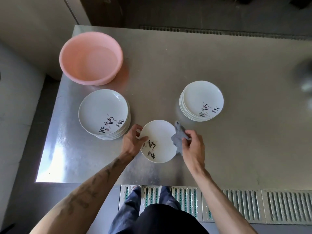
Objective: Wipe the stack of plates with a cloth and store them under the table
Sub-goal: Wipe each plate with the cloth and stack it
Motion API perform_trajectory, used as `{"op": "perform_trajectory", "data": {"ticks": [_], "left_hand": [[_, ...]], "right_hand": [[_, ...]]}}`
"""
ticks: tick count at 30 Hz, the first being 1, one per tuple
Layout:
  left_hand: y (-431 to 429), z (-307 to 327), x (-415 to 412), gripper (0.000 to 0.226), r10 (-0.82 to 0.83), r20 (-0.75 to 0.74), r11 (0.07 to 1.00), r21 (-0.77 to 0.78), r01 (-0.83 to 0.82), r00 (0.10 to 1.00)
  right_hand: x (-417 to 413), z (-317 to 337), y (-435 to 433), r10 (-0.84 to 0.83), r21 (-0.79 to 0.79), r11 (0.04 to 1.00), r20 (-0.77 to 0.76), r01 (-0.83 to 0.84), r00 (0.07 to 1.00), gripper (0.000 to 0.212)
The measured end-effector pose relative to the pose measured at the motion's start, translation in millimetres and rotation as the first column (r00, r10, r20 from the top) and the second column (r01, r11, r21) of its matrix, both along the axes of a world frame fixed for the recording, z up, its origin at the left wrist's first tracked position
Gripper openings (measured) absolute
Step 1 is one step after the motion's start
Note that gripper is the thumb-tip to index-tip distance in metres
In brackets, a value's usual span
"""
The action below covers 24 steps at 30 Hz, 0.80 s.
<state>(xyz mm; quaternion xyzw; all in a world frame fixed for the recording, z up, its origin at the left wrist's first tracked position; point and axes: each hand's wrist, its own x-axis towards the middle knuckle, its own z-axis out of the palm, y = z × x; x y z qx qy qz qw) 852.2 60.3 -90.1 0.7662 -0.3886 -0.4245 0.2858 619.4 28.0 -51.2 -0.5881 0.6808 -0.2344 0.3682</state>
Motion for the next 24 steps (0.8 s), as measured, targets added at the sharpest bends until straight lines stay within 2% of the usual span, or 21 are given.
{"op": "perform_trajectory", "data": {"ticks": [3, 5, 8, 11, 14, 19, 22, 24], "left_hand": [[0.3, -9.2, -3.0, 0.033, -0.053, -0.014, 0.999, -0.001, 0.053, 0.998], [1.2, -13.0, -3.5, 0.042, -0.152, 0.027, 0.988, 0.016, 0.151, 0.988], [4.3, -21.8, -1.9, 0.07, -0.343, 0.165, 0.939, 0.077, 0.335, 0.925], [12.4, -32.7, -2.0, 0.096, -0.465, 0.374, 0.881, 0.1, 0.463, 0.803], [20.2, -42.4, 3.0, 0.107, -0.498, 0.492, 0.842, 0.077, 0.534, 0.714], [28.8, -51.5, 10.5, 0.117, -0.568, 0.514, 0.779, 0.082, 0.622, 0.643], [31.6, -50.3, 9.3, 0.118, -0.565, 0.545, 0.767, 0.07, 0.638, 0.62], [30.8, -49.7, 9.5, 0.118, -0.565, 0.558, 0.762, 0.072, 0.643, 0.608]], "right_hand": [[8.8, -11.7, 2.7, 0.049, 0.048, 0.998, -0.01, -0.049, 0.999, 0.023], [14.0, -18.4, 0.5, 0.078, 0.086, 0.993, -0.027, -0.075, 0.997, 0.023], [22.2, -26.7, -1.7, 0.129, 0.136, 0.984, -0.063, -0.12, 0.99, 0.021], [33.6, -34.5, 4.9, 0.254, 0.159, 0.959, -0.114, -0.235, 0.961, 0.021], [38.5, -41.5, 3.9, 0.385, 0.157, 0.921, -0.228, -0.357, 0.894, 0.032], [51.6, -53.3, -17.0, 0.36, 0.115, 0.932, -0.371, -0.342, 0.856, 0.04], [65.9, -59.6, -9.4, 0.528, 0.102, 0.843, -0.349, -0.528, 0.775, 0.042], [61.2, -63.2, -13.7, 0.567, 0.079, 0.807, -0.382, -0.585, 0.73, 0.044]]}}
